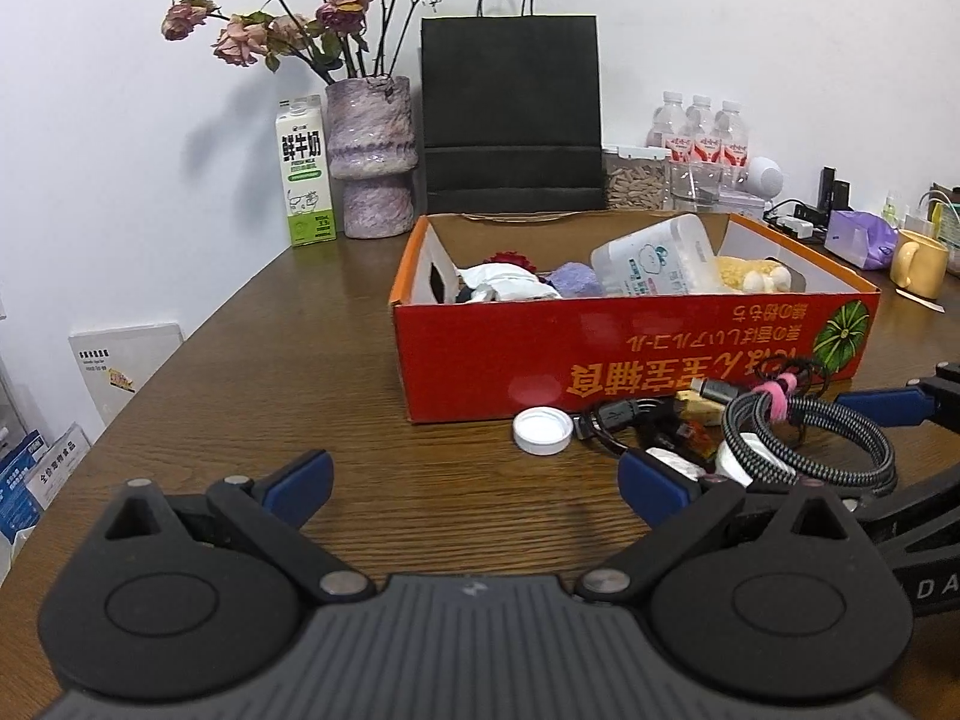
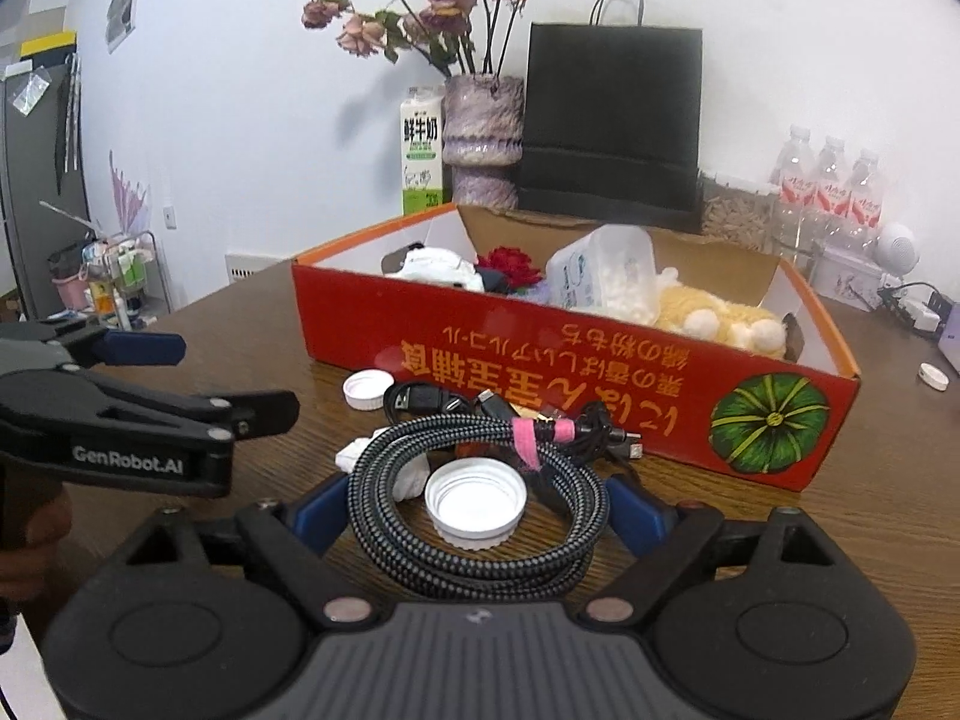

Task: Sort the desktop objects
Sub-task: 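Grasp the crumpled white tissue with the left gripper while right grasps the braided cable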

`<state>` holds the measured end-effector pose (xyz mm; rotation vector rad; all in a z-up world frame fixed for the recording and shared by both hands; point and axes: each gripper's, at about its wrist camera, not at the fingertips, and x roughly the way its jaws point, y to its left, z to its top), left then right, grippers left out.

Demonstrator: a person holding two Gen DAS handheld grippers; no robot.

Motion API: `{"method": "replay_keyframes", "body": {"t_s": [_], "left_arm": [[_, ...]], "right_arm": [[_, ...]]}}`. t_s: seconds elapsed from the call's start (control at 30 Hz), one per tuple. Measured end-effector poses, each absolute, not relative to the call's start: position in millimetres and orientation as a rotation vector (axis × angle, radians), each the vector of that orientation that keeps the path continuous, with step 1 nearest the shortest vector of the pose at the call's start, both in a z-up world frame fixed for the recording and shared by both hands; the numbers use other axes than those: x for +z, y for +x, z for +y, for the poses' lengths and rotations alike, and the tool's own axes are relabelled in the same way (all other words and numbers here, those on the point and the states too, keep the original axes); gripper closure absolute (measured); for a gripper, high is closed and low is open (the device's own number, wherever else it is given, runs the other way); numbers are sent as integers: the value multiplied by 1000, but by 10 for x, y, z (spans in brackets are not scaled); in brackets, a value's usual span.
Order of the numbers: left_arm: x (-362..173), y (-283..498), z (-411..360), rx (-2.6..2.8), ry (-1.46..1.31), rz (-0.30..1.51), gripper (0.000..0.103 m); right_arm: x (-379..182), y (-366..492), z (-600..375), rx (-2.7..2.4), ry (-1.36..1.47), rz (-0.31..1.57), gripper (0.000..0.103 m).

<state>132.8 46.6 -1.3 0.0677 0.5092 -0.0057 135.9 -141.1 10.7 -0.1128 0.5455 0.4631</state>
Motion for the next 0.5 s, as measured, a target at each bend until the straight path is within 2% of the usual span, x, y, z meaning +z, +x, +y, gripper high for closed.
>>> {"method": "replay_keyframes", "body": {"t_s": [0.5], "left_arm": [[-55, 1460, 69, -74, 100, 550, 0]], "right_arm": [[58, 1296, -1932, 357, -65, 528, 14]]}}
